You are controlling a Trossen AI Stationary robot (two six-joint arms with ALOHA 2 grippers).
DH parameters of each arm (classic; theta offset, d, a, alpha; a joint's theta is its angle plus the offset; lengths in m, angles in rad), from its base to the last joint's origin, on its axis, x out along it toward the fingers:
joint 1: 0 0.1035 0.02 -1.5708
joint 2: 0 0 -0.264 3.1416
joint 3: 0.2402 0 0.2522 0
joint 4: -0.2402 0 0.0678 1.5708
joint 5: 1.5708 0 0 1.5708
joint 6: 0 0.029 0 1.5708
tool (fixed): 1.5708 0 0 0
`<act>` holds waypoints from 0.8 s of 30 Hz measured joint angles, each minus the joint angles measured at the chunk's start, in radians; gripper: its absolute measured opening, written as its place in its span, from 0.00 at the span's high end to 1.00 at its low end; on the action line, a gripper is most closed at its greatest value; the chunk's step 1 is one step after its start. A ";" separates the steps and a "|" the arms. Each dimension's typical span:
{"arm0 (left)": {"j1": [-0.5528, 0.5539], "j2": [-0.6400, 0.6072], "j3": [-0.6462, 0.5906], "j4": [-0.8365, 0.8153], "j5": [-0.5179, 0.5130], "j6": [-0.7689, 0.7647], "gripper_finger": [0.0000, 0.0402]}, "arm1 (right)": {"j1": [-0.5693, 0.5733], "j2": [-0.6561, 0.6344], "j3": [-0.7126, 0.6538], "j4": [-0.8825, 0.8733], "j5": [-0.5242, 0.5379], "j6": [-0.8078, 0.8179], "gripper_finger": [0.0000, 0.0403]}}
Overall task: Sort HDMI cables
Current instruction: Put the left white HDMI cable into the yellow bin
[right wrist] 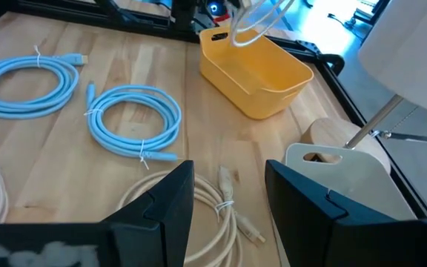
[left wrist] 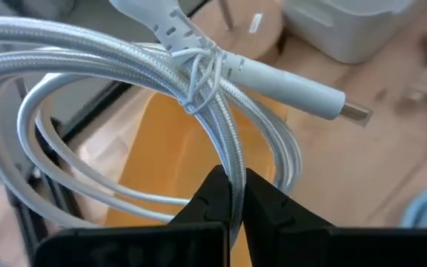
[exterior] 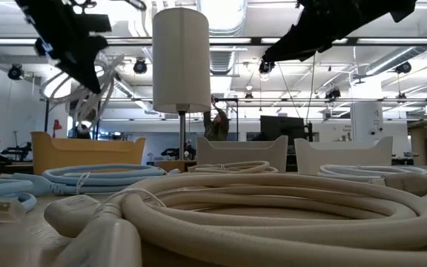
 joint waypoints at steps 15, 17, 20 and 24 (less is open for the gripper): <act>0.183 0.114 -0.211 0.380 -0.042 -0.132 0.95 | 0.000 0.000 0.000 0.000 0.000 0.002 0.59; 0.199 0.135 -0.214 0.389 -0.041 -0.131 0.94 | 0.000 0.000 0.000 -0.001 0.000 0.002 0.59; 0.218 0.163 -0.214 0.394 -0.041 -0.131 0.91 | 0.000 0.000 0.000 -0.001 0.000 0.002 0.59; 0.240 0.198 -0.214 0.409 -0.044 -0.132 0.86 | 0.000 0.000 0.000 -0.001 0.000 0.002 0.59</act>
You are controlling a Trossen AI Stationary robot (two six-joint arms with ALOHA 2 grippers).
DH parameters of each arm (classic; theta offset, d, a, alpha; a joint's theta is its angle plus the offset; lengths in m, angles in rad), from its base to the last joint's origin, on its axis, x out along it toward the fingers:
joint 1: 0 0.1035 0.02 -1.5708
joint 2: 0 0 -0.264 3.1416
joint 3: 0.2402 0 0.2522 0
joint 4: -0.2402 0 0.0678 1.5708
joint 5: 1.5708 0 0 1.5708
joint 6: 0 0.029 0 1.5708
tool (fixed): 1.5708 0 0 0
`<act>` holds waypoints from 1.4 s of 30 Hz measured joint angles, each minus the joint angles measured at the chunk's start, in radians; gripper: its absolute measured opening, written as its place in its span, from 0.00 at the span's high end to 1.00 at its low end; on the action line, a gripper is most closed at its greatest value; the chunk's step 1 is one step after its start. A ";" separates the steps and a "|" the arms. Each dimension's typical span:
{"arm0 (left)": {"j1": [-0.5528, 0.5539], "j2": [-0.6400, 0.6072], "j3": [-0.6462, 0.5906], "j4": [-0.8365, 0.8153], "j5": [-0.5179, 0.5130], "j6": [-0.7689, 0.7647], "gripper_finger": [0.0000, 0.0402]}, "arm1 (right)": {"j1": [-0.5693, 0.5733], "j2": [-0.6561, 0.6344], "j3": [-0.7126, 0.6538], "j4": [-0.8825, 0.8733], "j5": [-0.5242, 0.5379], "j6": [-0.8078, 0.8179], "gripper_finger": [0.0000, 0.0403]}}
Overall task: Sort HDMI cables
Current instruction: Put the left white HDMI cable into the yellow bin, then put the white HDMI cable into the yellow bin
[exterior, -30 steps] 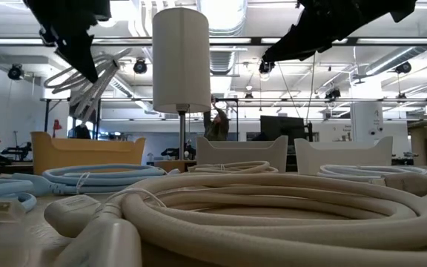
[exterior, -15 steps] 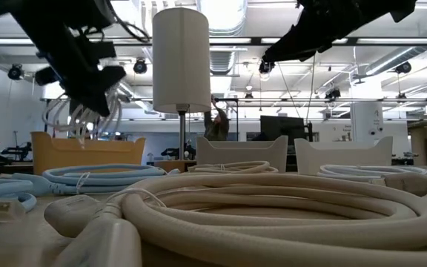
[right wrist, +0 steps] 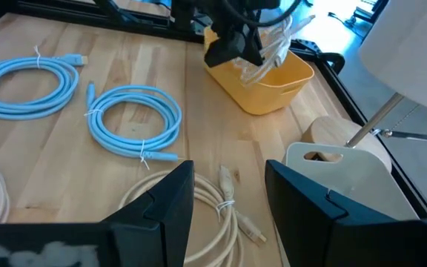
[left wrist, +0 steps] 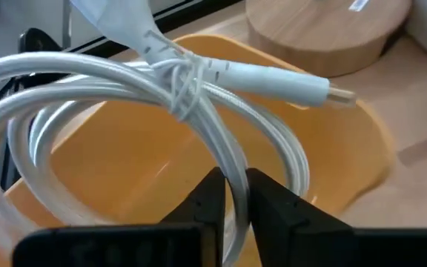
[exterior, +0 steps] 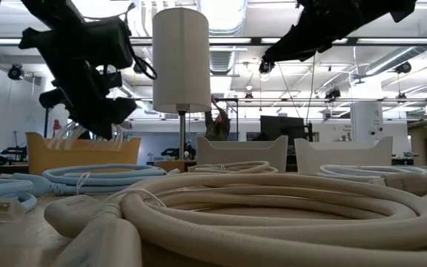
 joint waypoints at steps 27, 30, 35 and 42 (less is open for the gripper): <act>-0.007 -0.047 0.224 0.037 0.109 0.516 0.69 | 0.000 0.000 0.000 -0.009 0.000 0.031 0.59; -0.014 -0.047 0.225 0.060 0.215 0.569 0.69 | 0.000 0.000 0.000 -0.020 0.000 0.059 0.59; -0.033 -0.047 0.180 0.157 0.339 0.629 0.69 | 0.000 0.000 0.000 -0.068 -0.001 0.105 0.59; -0.049 -0.047 0.090 0.387 0.438 0.676 0.69 | 0.000 0.000 -0.001 -0.113 0.003 0.254 0.59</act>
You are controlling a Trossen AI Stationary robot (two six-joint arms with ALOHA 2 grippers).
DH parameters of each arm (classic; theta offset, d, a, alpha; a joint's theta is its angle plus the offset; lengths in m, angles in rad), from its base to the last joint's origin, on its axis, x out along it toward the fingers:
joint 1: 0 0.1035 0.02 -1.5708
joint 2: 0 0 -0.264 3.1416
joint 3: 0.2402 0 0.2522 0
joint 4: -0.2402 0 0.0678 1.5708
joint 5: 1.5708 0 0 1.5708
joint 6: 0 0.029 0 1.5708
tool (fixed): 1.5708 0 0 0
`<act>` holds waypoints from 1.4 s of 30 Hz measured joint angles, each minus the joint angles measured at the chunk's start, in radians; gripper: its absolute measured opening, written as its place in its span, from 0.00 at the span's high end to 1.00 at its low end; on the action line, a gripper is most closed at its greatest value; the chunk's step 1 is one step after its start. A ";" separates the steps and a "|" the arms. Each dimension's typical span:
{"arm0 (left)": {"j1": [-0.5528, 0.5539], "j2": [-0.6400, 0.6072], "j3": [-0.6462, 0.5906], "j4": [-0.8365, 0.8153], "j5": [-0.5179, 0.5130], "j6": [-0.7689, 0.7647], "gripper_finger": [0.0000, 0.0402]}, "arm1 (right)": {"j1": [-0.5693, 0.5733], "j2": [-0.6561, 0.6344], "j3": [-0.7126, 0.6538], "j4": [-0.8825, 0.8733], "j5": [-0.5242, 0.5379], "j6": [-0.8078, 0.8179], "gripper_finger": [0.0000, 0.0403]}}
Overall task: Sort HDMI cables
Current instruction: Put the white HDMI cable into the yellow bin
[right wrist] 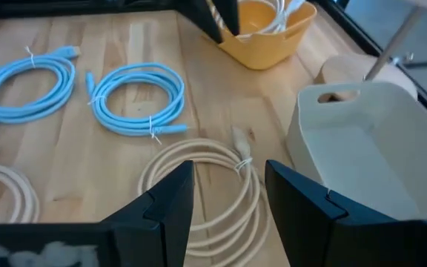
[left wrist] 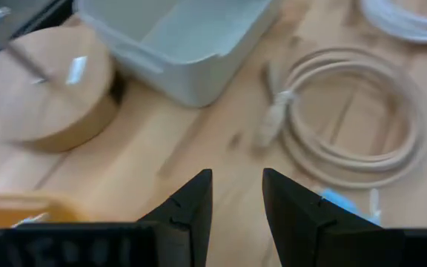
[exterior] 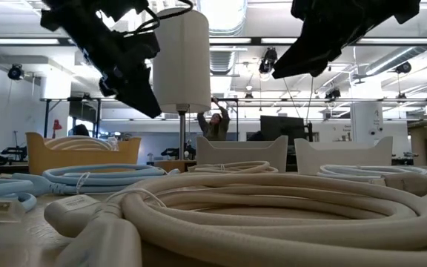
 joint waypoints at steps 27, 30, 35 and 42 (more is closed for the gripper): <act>0.000 0.000 -0.188 0.345 0.062 0.025 0.69 | 0.065 0.171 0.063 -0.287 0.049 0.473 0.59; 0.000 0.000 -0.188 0.346 0.061 0.005 0.69 | 0.064 0.191 0.068 -0.347 0.049 0.639 0.59; 0.000 0.000 -0.187 0.353 0.060 0.005 0.69 | 0.065 0.263 0.066 -0.342 0.039 0.733 0.59; 0.000 0.000 -0.187 0.352 0.059 0.004 0.69 | 0.064 0.332 0.083 -0.388 -0.006 0.786 0.61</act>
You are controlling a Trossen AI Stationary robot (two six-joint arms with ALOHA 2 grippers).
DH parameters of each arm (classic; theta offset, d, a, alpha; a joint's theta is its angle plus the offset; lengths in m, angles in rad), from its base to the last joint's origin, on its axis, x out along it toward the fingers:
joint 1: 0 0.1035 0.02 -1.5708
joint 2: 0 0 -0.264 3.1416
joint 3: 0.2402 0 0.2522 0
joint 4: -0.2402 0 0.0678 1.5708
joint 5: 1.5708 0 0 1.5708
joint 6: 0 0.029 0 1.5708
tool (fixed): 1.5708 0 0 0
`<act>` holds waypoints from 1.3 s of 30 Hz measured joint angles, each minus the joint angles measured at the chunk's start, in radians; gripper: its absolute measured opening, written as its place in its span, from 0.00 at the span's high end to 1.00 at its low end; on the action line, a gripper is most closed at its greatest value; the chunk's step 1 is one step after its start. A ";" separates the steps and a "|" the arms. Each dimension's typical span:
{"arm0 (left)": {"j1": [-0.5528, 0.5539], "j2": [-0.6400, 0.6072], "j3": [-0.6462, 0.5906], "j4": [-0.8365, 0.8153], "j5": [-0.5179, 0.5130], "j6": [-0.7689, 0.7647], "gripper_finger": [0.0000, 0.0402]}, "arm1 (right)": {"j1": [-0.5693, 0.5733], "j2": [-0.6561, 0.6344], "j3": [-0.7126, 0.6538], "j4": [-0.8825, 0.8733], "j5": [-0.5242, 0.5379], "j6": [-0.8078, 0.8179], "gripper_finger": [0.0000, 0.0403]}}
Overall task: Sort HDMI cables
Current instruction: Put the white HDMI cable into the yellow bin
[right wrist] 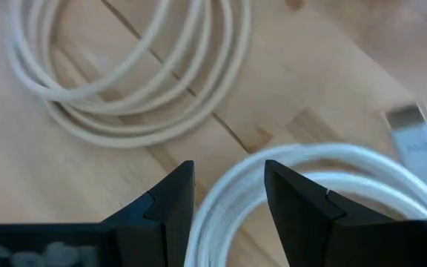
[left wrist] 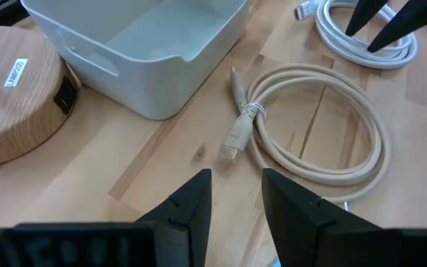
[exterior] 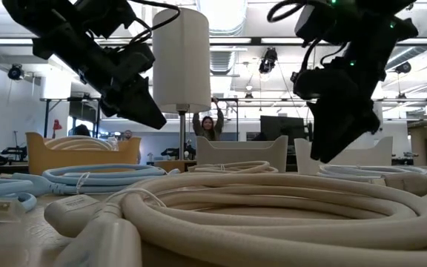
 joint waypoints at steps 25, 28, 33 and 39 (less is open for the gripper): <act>0.000 0.000 -0.001 0.000 -0.008 -0.001 0.69 | -0.015 0.164 0.070 -0.052 -0.056 0.058 0.64; 0.000 0.000 -0.001 0.000 -0.008 -0.001 0.69 | -0.016 0.160 0.081 -0.056 -0.056 0.030 0.70; 0.000 0.000 -0.001 0.000 -0.008 0.000 0.69 | -0.017 0.138 0.108 -0.065 -0.072 -0.004 0.85; 0.000 0.000 -0.002 0.000 -0.008 0.001 0.69 | -0.008 0.114 0.136 -0.075 -0.167 -0.032 0.96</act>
